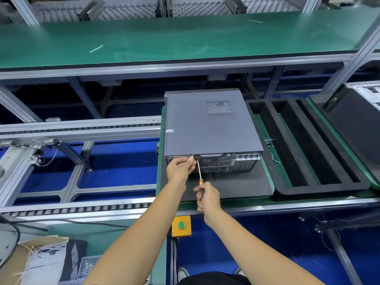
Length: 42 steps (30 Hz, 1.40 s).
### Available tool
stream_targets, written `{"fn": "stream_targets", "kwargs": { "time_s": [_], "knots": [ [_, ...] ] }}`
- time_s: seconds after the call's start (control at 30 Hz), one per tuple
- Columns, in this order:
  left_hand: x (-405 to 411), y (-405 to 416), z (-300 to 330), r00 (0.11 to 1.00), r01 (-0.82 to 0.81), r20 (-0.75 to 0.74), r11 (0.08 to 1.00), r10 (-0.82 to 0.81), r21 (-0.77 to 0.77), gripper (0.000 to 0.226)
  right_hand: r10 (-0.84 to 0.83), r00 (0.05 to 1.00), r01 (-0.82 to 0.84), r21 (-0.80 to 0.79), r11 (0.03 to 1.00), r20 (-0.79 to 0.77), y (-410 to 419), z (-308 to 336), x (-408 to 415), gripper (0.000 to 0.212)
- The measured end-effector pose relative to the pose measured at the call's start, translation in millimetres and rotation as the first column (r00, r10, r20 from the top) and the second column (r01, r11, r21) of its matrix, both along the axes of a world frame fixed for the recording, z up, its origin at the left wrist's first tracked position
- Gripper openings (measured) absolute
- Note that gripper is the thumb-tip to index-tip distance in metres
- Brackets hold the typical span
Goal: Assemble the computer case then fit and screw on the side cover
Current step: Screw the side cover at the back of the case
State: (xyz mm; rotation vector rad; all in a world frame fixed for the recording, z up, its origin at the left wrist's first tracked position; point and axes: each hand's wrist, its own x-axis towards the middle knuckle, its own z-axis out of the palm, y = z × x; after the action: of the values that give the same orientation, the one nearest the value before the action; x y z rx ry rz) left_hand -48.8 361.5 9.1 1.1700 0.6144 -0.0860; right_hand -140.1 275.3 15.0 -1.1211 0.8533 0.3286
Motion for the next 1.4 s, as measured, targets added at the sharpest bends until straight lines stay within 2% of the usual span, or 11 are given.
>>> {"fn": "stream_targets", "kwargs": {
  "time_s": [0.37,0.77,0.9,1.13,1.4],
  "knots": [
    [2,-18,-3,0.993,-0.12,0.011,0.992,0.119,0.035,0.019,0.018,1.0,-0.018,-0.008,1.0,-0.02,-16,-2,-5,0.022],
    [-7,-17,-2,0.993,-0.111,0.045,0.992,0.108,0.056,0.017,0.061,0.998,-0.061,-0.005,0.998,-0.012,-22,0,-14,0.021],
    [-21,-19,-9,0.998,-0.059,0.0,0.998,0.059,0.021,0.018,0.113,0.994,-0.114,-0.065,0.991,-0.011,-28,0,-17,0.017],
    [-33,-29,-19,0.997,0.068,-0.036,0.997,-0.066,0.035,0.024,0.203,0.978,-0.188,-0.205,0.96,0.052,-55,-7,-27,0.026],
    [-36,-55,-13,0.981,0.192,0.026,0.981,-0.192,0.009,0.016,0.211,0.972,-0.181,-0.247,0.952,0.101,-86,-7,-38,0.026]
  ]
}}
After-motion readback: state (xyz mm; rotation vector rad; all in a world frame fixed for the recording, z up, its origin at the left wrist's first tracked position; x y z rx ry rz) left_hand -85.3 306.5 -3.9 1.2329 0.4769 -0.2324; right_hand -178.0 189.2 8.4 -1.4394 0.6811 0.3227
